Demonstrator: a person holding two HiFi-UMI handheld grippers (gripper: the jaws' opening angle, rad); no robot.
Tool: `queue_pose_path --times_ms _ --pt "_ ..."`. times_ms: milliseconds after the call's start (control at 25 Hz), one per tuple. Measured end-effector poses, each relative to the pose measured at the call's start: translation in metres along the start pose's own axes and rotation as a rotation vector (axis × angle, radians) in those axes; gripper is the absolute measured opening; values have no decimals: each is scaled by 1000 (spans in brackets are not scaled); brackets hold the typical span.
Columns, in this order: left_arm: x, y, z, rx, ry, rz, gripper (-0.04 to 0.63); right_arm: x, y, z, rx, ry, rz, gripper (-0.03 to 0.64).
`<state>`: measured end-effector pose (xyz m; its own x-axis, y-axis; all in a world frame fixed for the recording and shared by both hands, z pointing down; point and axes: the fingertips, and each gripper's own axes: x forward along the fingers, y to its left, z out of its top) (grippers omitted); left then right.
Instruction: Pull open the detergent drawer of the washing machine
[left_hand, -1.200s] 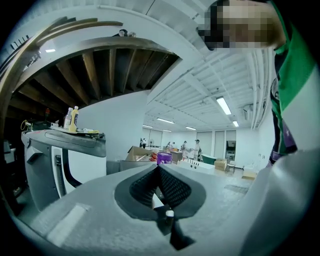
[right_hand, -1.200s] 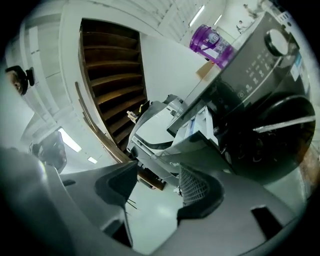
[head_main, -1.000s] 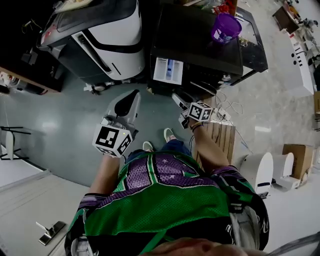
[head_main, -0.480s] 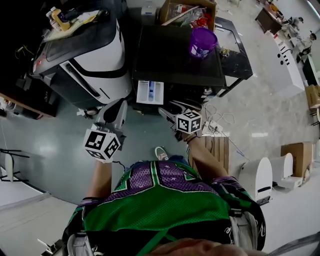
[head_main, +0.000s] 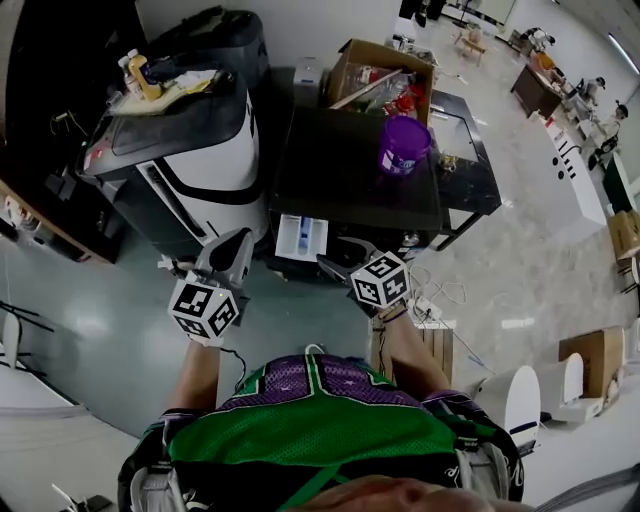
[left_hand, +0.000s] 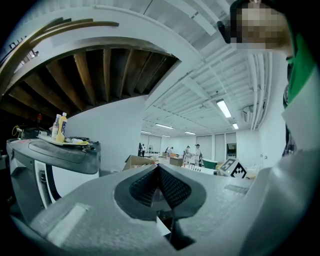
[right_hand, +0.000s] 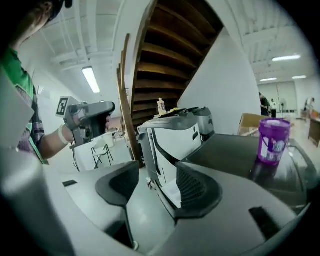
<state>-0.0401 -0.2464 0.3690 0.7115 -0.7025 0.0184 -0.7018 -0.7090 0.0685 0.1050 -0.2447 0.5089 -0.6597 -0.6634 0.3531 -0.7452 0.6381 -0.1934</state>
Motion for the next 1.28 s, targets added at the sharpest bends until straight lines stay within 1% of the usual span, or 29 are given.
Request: queue_pose_path --times_ms 40,160,360,480,560,640,760,920,1160,1280 --pt "-2 3 2 1 -1 3 17 -3 1 11 -29 5 3 235" --pt "-11 13 8 10 -7 17 17 -12 4 49 -64 -29 4 229" --pt "-28 31 23 29 -26 34 17 -23 19 98 -136 -74 -44 216" --pt "-37 41 25 51 6 21 17 -24 31 118 -156 -131 -54 204" --pt "-42 47 24 40 32 8 17 -24 36 125 -172 -154 -83 187" --pt "-49 56 25 37 33 19 17 -25 42 130 -176 -176 -103 169" --pt "-61 66 32 46 12 41 17 -26 53 140 -161 -222 -119 148" --pt "-72 70 38 43 -17 41 17 -34 64 149 -140 -271 -165 122" --pt "-84 70 47 50 -64 40 17 -46 75 155 -84 -344 -275 61" --pt "-85 66 49 51 -73 37 17 -52 80 156 -78 -371 -309 36"
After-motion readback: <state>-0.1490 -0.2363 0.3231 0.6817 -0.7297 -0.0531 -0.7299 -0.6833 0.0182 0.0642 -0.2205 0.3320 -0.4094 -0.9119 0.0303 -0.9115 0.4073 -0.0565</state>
